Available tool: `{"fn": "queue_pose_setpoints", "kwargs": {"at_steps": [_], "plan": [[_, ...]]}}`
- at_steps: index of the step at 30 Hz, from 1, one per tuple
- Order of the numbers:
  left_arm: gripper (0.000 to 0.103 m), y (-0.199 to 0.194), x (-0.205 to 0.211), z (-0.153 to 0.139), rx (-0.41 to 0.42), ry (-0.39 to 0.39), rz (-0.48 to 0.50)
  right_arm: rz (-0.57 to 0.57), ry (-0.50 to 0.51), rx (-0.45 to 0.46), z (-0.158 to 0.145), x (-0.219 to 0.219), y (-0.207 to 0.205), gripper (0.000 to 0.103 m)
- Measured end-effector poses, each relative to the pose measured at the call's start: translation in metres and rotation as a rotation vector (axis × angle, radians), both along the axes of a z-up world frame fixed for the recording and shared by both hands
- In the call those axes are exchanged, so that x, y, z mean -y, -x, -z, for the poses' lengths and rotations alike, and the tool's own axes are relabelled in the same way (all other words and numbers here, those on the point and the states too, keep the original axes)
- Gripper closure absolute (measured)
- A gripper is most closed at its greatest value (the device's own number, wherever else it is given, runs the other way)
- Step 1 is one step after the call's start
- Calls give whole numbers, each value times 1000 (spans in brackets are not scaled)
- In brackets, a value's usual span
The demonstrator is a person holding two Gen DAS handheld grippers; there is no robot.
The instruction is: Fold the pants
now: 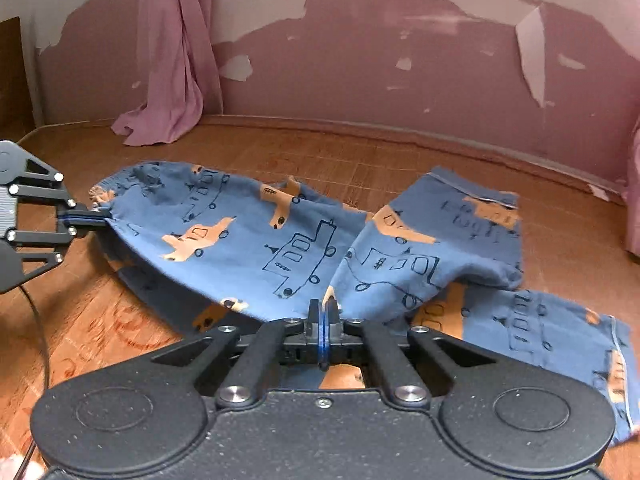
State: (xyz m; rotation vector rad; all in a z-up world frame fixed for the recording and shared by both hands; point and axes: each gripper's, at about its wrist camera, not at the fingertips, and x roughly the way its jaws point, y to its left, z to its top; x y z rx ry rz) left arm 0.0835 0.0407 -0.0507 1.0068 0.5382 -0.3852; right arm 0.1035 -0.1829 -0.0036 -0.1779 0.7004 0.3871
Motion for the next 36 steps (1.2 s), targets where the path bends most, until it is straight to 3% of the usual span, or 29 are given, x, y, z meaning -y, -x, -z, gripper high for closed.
{"fn": "queue_pose_setpoints", "kwargs": {"at_steps": [5, 8, 11, 12, 13, 14, 15, 17, 18, 19, 23, 25, 29, 31, 33, 36], "plan": [[102, -1, 4, 12, -53, -39, 27, 24, 16, -78, 26, 0, -1, 103], [102, -1, 2, 11, -71, -38, 36, 17, 25, -69, 25, 0, 2, 103], [102, -1, -2, 9, -112, -6, 27, -10, 37, -81, 25, -1, 4, 103], [101, -2, -4, 6, -131, 23, 21, -20, 26, -94, 24, 1, 2, 101], [97, -3, -6, 2, -149, 52, 10, -25, 14, -103, 22, 4, 1, 92], [95, -7, -10, -3, -168, 89, -9, -27, -5, -111, 18, 9, -3, 86], [89, -11, -12, -10, -186, 133, -25, -21, -20, -114, 13, 15, -5, 73], [66, -17, -13, -23, -217, 233, -62, -19, -34, -113, 3, 30, -12, 56], [49, -19, -11, -30, -223, 284, -71, -20, -44, -113, -2, 38, -16, 44], [44, -21, -7, -37, -227, 336, -78, -18, -53, -113, -9, 47, -23, 36], [43, -39, 24, -54, -286, 543, -79, -15, -39, -139, -35, 78, -59, 21], [34, -53, 42, -54, -332, 659, -105, -25, -26, -181, -45, 88, -86, 14], [28, -90, 73, -43, -477, 924, -224, -2, -50, -290, -62, 100, -154, 4], [28, -110, 82, -33, -550, 1005, -289, 7, -66, -350, -63, 95, -190, 2], [33, -127, 89, -19, -607, 1043, -347, 29, -68, -405, -60, 85, -228, 2], [53, -141, 94, -3, -684, 1072, -384, 57, -70, -514, -43, 63, -275, 14]]}}
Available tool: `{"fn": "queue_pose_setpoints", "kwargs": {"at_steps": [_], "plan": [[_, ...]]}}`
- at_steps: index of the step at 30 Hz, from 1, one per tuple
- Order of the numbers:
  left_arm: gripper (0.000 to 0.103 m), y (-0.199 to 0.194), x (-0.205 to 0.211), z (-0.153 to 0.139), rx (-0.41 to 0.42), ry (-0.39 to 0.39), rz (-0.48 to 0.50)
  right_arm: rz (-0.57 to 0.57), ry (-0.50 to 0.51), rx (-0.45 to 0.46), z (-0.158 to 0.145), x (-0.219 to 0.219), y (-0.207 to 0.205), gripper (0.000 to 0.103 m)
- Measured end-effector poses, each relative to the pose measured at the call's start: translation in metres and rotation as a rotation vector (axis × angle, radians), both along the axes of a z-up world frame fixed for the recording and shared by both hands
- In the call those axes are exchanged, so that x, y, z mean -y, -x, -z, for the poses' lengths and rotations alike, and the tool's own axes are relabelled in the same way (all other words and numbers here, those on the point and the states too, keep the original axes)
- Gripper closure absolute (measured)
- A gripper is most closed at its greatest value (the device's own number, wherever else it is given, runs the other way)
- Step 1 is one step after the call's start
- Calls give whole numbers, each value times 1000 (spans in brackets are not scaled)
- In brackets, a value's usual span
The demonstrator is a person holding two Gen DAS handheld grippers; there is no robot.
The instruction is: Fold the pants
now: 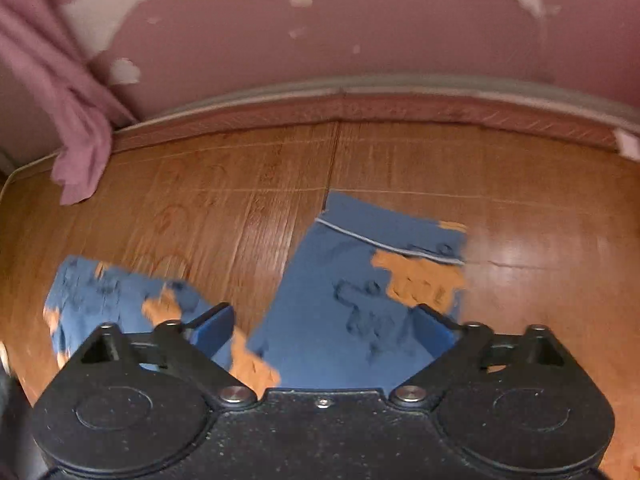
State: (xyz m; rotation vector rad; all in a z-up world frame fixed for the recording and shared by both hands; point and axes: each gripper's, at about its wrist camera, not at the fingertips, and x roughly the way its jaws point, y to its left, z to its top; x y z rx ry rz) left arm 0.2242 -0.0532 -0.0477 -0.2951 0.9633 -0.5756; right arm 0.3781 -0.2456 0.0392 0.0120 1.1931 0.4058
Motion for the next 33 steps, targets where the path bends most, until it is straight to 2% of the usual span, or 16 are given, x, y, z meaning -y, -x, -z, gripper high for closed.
{"fn": "queue_pose_setpoints", "kwargs": {"at_steps": [1, 2, 4, 8, 11, 16, 19, 20, 21, 22, 23, 25, 26, 29, 33], "plan": [[56, -2, -1, 4, -9, 18, -4, 15, -3, -31, 6, -7, -10, 21], [59, -1, -1, 5, -2, 25, -10, 28, -5, -63, 12, -13, -20, 24], [74, -3, -5, 7, -10, 41, -13, 50, -5, -110, 25, -25, -32, 33], [84, -5, -14, 15, -58, 95, -39, 59, 110, -90, 37, -50, -41, 35], [90, -8, -15, 17, -67, 101, -46, 67, 151, -81, 41, -62, -45, 35], [98, -13, -19, 18, -98, 112, -69, 45, 278, 5, 50, -81, -38, 36], [101, -15, -16, 20, -100, 104, -73, 74, 253, -21, 59, -80, -35, 44], [101, -14, -17, 19, -97, 99, -71, 75, 255, -5, 60, -80, -32, 44], [101, -13, -18, 18, -96, 95, -70, 62, 258, 14, 59, -81, -30, 50], [101, -13, -17, 18, -96, 93, -70, 48, 256, 35, 59, -81, -28, 61], [101, -14, -13, 19, -99, 94, -73, 52, 250, 46, 58, -79, -25, 66], [101, -14, -15, 19, -106, 102, -78, 63, 216, 51, 57, -75, -25, 92], [102, -14, -17, 19, -108, 105, -81, 64, 189, 46, 56, -71, -24, 98], [101, -14, -19, 20, -112, 107, -80, 74, 117, 37, 55, -55, -19, 101], [101, -16, -19, 21, -122, 118, -83, 77, 20, 76, 48, -32, -10, 102]]}}
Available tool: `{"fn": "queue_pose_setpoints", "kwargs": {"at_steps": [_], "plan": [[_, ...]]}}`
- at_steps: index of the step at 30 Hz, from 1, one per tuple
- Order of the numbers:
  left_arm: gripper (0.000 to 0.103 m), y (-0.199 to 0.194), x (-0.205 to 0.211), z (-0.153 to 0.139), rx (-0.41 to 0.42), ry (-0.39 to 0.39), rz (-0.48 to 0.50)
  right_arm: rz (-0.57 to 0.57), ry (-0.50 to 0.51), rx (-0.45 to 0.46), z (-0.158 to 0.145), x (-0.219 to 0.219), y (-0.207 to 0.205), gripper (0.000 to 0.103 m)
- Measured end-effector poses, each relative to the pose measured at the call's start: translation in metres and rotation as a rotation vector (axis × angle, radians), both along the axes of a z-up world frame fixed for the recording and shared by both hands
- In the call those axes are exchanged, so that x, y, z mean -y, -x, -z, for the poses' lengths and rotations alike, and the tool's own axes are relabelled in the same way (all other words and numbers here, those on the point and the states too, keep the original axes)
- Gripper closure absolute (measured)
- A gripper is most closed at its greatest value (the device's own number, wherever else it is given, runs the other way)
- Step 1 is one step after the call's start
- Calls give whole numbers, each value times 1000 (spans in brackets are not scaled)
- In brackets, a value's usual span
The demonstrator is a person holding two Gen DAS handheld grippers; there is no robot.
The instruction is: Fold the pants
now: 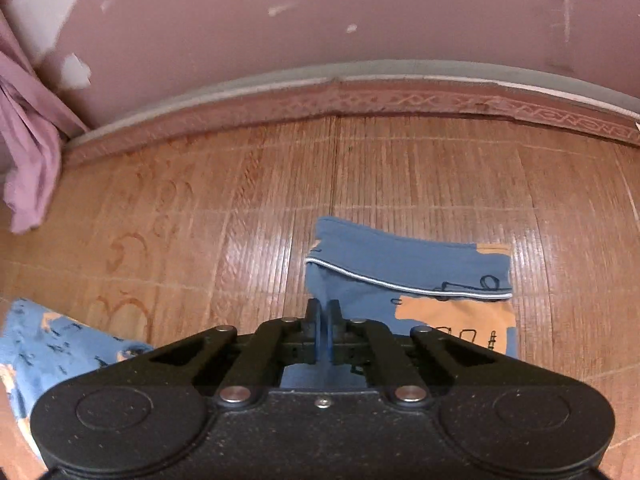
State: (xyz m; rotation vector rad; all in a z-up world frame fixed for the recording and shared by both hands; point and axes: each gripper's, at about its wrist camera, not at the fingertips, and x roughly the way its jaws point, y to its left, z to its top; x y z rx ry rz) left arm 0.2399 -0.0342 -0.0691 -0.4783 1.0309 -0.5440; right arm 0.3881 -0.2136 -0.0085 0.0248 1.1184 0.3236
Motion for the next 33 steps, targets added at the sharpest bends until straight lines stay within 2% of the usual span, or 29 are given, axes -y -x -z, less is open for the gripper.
{"fn": "queue_pose_setpoints", "kwargs": {"at_steps": [7, 10, 15, 19, 23, 26, 29, 33], "plan": [[101, -4, -1, 1, -23, 14, -11, 21, -118, 25, -14, 23, 2, 101], [101, -5, 6, -5, -2, -24, 6, 35, -179, 57, -24, 36, 7, 101], [103, -1, 24, -22, 88, -107, 49, 105, -309, 128, -49, 71, 30, 102], [103, 9, 41, -46, 200, -187, 117, 185, -397, 259, -76, 116, 74, 102], [103, 26, 58, -72, 318, -241, 213, 356, -459, 441, -90, 167, 154, 102], [103, 40, 77, -81, 358, -284, 296, 558, -504, 473, -69, 196, 220, 102], [103, 53, 95, -73, 364, -331, 370, 702, -479, 457, -37, 209, 270, 102], [103, 79, 110, -56, 365, -407, 464, 737, -396, 396, 2, 218, 302, 102]]}}
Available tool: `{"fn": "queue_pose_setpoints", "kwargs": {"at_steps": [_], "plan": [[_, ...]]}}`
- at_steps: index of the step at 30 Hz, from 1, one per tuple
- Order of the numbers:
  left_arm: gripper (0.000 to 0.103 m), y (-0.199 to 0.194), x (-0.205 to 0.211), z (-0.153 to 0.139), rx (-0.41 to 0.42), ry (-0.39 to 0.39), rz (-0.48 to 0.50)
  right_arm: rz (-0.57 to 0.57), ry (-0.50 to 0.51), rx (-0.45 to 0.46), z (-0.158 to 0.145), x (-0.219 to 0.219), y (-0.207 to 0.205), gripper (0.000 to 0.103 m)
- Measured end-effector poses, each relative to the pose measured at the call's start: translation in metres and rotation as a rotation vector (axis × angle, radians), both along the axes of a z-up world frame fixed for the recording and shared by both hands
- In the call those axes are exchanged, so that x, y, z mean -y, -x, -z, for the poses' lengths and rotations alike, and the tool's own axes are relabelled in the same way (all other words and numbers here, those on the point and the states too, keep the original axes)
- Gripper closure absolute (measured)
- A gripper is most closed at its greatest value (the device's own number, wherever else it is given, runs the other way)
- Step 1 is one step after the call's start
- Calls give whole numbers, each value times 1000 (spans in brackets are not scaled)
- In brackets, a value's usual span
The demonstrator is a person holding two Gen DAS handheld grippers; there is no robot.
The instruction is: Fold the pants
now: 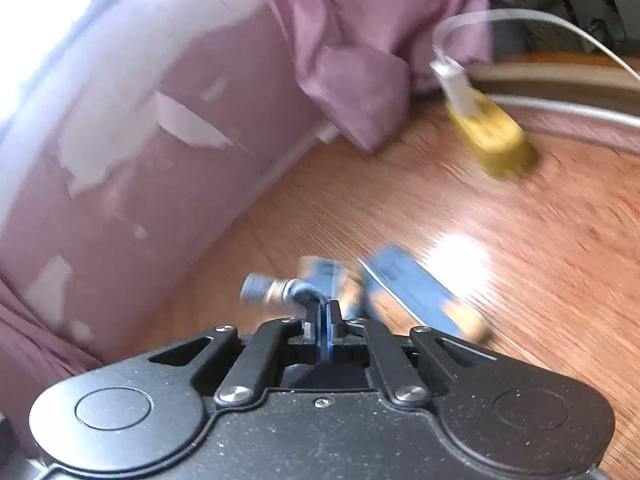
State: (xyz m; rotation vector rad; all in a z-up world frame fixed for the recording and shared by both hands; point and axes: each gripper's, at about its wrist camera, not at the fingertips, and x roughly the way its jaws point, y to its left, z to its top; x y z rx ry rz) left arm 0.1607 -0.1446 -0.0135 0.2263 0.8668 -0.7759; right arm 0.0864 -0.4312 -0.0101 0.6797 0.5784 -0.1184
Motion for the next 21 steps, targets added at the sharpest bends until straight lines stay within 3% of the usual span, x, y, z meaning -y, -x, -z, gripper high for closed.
{"fn": "queue_pose_setpoints", "kwargs": {"at_steps": [4, 8, 9, 11, 13, 17, 21], "plan": [[103, 16, 15, 12, 30, -79, 61, -3, 48, -39, 16, 6, 9, 102], [103, 21, 20, 16, 44, -105, 65, -41, 107, -66, 16, 2, 7, 99], [103, 21, 20, 18, 44, -108, 65, -51, 148, -81, 16, -2, 7, 96], [103, 18, 23, 19, 39, -115, 61, -63, 229, -114, 19, -11, 10, 75], [103, 19, 22, 23, 32, -118, 59, -89, 306, -132, 19, -17, 12, 71], [103, 18, 20, 24, 27, -119, 57, -188, 520, -145, 14, -39, 10, 52], [103, 18, 19, 24, 27, -116, 55, -324, 783, -156, 13, -70, 12, 50]]}}
